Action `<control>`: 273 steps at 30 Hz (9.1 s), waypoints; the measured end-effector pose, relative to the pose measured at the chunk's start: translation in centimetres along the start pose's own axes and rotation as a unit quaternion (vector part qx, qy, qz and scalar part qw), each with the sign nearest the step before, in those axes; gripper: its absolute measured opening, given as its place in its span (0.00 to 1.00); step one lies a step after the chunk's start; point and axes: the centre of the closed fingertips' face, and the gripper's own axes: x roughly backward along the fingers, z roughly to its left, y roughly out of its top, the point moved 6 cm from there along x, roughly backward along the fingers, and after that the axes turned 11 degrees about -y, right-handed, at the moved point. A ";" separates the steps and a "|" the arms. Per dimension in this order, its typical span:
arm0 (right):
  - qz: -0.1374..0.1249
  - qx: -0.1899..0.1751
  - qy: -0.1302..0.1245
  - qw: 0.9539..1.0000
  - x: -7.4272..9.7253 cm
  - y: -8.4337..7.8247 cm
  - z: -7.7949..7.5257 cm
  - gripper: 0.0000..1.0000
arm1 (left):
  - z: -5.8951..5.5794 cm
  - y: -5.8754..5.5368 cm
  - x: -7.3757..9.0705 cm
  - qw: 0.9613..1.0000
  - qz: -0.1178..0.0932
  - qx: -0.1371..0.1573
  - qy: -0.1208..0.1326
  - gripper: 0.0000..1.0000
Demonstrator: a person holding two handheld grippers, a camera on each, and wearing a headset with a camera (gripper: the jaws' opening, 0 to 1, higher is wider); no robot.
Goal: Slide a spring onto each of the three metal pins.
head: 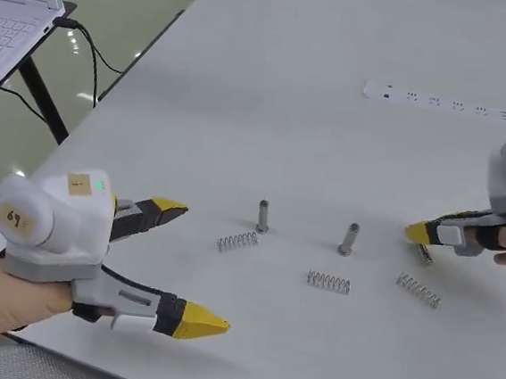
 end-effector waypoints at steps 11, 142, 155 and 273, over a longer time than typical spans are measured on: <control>0.032 0.005 -0.012 0.999 -1.1 -0.2 -0.1 0.13 | 0.2 0.1 0.1 1.000 0.002 -0.001 0.003 0.96; -0.089 0.085 -0.007 0.992 6.7 -3.6 1.6 0.31 | 0.0 0.0 -0.5 1.000 0.009 0.006 0.005 0.94; -0.047 0.184 0.012 0.982 6.1 -5.1 3.5 0.27 | -0.1 -0.1 -0.4 1.000 0.010 0.006 0.005 0.94; -0.108 0.423 0.166 0.884 9.8 -5.8 13.4 0.08 | -6.4 3.2 -11.8 0.978 -0.034 -0.070 -0.192 0.16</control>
